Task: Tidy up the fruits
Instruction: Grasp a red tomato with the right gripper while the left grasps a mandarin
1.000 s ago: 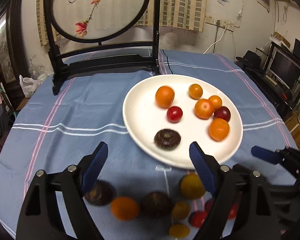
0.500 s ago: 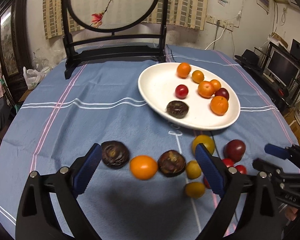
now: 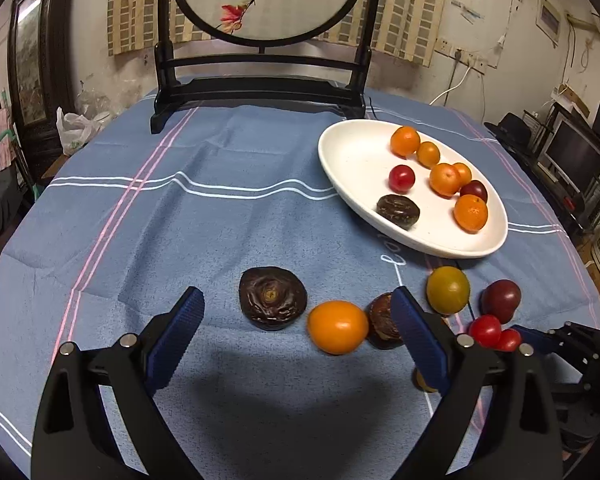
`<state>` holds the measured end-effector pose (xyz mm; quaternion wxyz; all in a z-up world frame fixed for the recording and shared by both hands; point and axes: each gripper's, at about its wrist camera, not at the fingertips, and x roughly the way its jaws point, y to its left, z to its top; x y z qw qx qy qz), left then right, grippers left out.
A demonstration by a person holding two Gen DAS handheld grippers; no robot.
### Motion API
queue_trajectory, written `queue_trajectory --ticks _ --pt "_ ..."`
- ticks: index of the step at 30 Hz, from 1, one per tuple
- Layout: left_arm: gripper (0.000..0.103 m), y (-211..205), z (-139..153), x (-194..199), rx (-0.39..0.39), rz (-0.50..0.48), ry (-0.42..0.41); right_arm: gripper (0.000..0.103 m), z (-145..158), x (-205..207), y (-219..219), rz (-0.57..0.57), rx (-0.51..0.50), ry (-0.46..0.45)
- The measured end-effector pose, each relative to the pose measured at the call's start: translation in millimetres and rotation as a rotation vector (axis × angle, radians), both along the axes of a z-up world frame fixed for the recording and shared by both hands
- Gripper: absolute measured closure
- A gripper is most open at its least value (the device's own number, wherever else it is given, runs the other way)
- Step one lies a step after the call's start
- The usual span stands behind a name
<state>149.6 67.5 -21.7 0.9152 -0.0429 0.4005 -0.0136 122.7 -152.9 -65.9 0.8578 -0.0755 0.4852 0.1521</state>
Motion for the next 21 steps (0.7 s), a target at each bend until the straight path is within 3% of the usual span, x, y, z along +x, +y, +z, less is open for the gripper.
queue_trajectory --ticks 1,9,14,16,21 --pt "0.011 -1 -1 1 0.002 -0.002 0.004 0.071 1 0 0 0.003 0.006 -0.009" --pt "0.011 -12 -9 -8 0.001 -0.076 0.045 0.071 12 -7 -18 -0.027 0.104 -0.037" --pt "0.011 -21 -18 -24 0.051 -0.105 0.061 0.071 14 -11 -24 -0.015 0.163 -0.039" --pt "0.015 -23 -22 -24 0.08 -0.103 0.059 0.071 16 -12 -25 -0.003 0.179 -0.043" --pt "0.036 -26 -33 -10 0.09 -0.1 0.118 0.071 20 -17 -28 0.015 0.214 -0.056"
